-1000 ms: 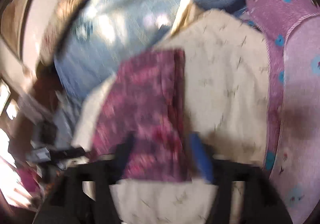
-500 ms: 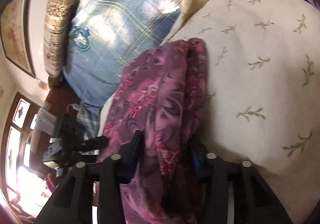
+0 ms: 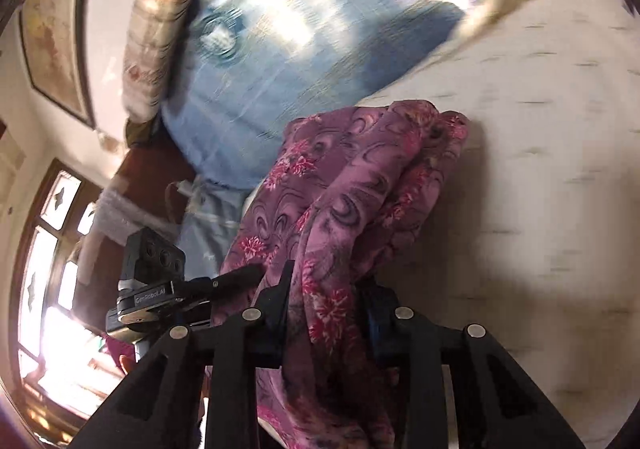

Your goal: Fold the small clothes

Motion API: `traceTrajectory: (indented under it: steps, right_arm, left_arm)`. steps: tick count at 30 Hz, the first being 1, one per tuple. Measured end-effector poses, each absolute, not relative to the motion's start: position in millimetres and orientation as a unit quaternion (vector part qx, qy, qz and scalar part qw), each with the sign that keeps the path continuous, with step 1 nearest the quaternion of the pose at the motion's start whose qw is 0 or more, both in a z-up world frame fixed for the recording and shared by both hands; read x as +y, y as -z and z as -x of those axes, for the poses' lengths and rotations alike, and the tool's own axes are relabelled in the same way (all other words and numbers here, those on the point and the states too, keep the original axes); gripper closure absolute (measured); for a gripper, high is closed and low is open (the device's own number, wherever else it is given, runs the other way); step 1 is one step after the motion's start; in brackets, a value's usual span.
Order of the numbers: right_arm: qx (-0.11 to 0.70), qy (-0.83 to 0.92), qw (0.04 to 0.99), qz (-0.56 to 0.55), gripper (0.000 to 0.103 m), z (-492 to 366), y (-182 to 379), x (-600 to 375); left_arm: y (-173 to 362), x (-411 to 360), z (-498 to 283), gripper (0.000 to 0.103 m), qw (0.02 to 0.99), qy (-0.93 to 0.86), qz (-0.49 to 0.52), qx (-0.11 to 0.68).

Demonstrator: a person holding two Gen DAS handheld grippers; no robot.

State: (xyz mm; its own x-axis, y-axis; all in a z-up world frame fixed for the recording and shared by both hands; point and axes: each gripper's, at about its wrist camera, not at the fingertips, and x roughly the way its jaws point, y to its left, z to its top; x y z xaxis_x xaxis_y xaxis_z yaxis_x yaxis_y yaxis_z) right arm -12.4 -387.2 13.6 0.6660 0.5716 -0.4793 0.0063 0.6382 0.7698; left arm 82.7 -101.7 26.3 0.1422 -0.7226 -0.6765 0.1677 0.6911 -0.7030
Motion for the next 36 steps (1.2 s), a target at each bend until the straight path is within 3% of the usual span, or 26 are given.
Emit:
traceTrajectory:
  steps: [3, 7, 9, 12, 17, 24, 28, 36]
  right_arm:
    - [0.377, -0.184, 0.827, -0.375, 0.073, -8.6, -16.9, -348.8]
    - [0.466, -0.112, 0.843, -0.246, 0.069, -40.4, 19.9, -295.9]
    - [0.464, -0.097, 0.854, -0.215, 0.065, -41.2, 33.8, -285.9]
    - [0.457, -0.084, 0.86, -0.212, 0.061, -33.4, 25.9, -288.6]
    - [0.446, -0.063, 0.874, -0.185, 0.056, -6.7, -3.1, -293.7]
    - [0.442, 0.022, 0.887, -0.134, 0.016, 48.8, -25.8, -291.1]
    - [0.456, 0.052, 0.88, -0.125, 0.005, 79.4, -27.7, -288.3]
    - [0.445, 0.064, 0.89, -0.075, 0.002, 136.0, -37.8, -261.0]
  left_arm:
    - [-36.0, -64.0, -90.3, 0.064, 0.748, 0.284, 0.22, 0.559]
    - [-2.3, -36.9, -99.0, 0.058, 0.77, 0.203, 0.162, 0.584]
    - [25.3, -24.6, -102.2, 0.044, 0.751, 0.197, 0.185, 0.602]
    - [30.9, -9.3, -101.7, 0.044, 0.736, 0.216, 0.235, 0.596]
    - [3.0, -4.0, -82.3, 0.044, 0.77, 0.227, 0.198, 0.563]
    - [-25.7, 8.9, -19.6, 0.037, 0.834, 0.17, 0.074, 0.52]
    - [-25.9, 18.1, 15.4, 0.036, 0.85, 0.139, 0.039, 0.507]
    - [-22.3, 11.9, 69.6, 0.035, 0.867, 0.118, 0.038, 0.482]
